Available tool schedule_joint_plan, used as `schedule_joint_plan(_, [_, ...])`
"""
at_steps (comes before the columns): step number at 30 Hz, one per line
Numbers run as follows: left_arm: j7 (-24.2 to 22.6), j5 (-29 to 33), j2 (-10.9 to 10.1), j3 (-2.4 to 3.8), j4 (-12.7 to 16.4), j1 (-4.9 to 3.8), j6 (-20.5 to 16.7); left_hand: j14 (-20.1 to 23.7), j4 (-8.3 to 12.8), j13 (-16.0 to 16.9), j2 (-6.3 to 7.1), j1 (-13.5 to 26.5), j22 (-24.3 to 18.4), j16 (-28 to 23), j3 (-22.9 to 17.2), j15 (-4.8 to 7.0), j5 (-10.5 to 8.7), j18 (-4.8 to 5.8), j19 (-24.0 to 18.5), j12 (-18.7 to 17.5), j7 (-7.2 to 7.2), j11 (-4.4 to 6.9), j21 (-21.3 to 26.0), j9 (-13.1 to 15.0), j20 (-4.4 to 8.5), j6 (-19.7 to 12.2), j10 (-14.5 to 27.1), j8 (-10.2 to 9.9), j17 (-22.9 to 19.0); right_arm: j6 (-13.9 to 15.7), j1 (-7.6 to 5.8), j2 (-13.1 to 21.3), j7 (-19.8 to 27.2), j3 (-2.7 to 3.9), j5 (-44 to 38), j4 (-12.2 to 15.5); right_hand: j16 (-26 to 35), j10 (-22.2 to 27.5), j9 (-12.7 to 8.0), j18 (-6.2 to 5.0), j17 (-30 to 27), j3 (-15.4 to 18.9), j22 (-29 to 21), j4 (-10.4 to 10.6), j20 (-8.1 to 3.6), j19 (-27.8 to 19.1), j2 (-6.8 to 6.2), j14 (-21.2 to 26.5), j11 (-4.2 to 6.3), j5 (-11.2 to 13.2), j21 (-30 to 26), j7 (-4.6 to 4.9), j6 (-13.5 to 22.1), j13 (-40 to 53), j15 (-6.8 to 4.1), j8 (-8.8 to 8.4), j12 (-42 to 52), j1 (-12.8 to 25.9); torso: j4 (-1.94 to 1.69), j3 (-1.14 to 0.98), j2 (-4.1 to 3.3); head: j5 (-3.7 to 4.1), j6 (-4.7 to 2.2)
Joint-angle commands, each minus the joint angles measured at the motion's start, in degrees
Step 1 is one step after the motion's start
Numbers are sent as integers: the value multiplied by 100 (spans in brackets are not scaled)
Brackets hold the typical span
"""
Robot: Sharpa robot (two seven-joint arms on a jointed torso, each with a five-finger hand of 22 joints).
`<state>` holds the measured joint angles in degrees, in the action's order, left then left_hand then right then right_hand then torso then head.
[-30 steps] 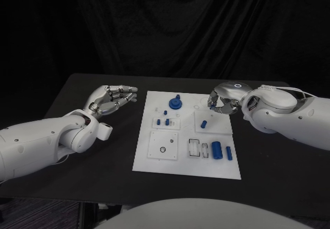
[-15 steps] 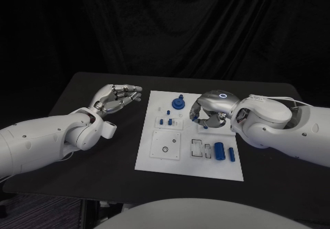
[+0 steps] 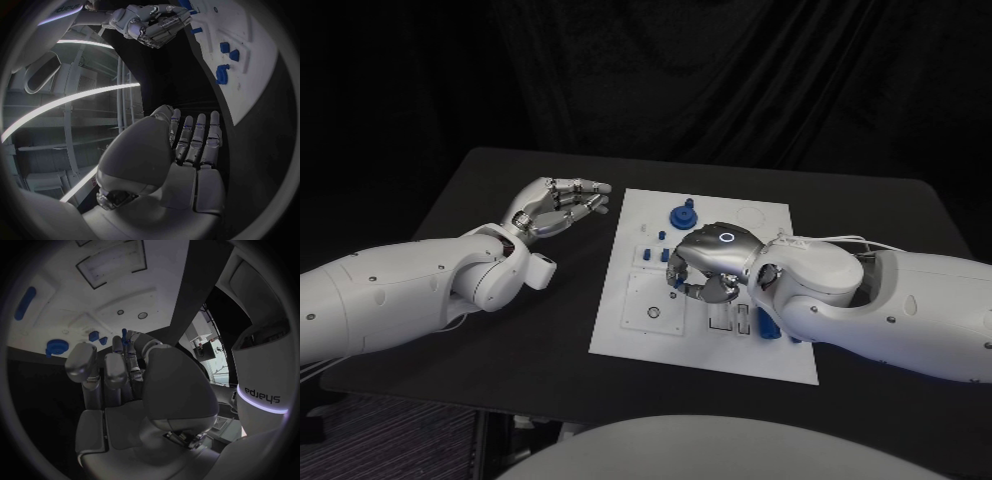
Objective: Assemble the parts on the task board
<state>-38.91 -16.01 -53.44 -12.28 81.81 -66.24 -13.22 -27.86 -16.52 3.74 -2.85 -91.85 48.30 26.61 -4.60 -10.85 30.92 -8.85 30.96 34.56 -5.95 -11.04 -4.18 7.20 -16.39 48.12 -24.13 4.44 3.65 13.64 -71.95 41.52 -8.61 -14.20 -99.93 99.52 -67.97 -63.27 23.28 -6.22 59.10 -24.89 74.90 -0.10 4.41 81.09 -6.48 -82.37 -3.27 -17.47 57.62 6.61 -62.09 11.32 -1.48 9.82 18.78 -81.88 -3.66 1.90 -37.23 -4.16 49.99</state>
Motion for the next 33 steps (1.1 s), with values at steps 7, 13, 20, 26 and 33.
schedule_joint_plan(7, [-828,35,43,6,-1,24,103,60,8,-8,13,50,-30,-21,60,-4,-84,-4,-38,4,-18,-38,45,-16,7,-34,37,-5,-6,-146,132,-154,-176,3,-388,-129,-33,-64,10,57,16,1,767,-37,1,29,-18,-41,7,-37,39,31,10,-1,8,-26,-37,-58,-25,5,3,5,1])
schedule_joint_plan(13, [-810,35,33,6,15,31,105,82,9,-9,24,53,-49,-29,76,-14,-93,2,-64,-3,-21,-37,53,-22,3,-51,62,-12,-6,-140,172,-203,-193,3,-469,-203,-80,-78,14,64,72,0,778,-39,1,44,-17,-57,10,-37,87,29,8,-3,7,-29,-44,-62,-1,-2,1,-17,1])
schedule_joint_plan(20, [-786,35,27,6,31,33,111,88,13,-9,34,50,-58,-30,85,-18,-98,5,-78,-4,-20,-35,57,-24,2,-57,71,-13,-5,-130,199,-252,-195,3,-559,-283,-90,-104,23,67,72,3,782,-41,1,51,-19,-57,14,-36,111,27,-3,-4,6,-29,-52,-63,-9,0,1,-22,1])
schedule_joint_plan(26, [-764,35,14,6,64,34,95,91,16,-9,36,46,-65,-30,89,-23,-112,8,-86,-5,-21,-33,58,-26,0,-60,78,-14,-4,-190,214,-283,-190,3,-577,-361,-88,-125,29,67,62,4,783,-41,1,52,-19,-52,18,-34,118,24,-14,-4,4,-27,-55,-63,3,-6,-5,-41,1])
schedule_joint_plan(33, [-741,35,10,6,76,34,100,88,17,-9,35,41,-73,-26,94,-36,-131,10,-94,-5,-22,-26,57,-27,-2,-62,84,-13,-2,-182,274,-318,-163,3,-581,-419,-70,-163,42,63,31,13,778,-37,0,45,-20,-33,25,-21,109,18,-34,-3,1,-21,-61,-54,-7,1,-5,-28,1])
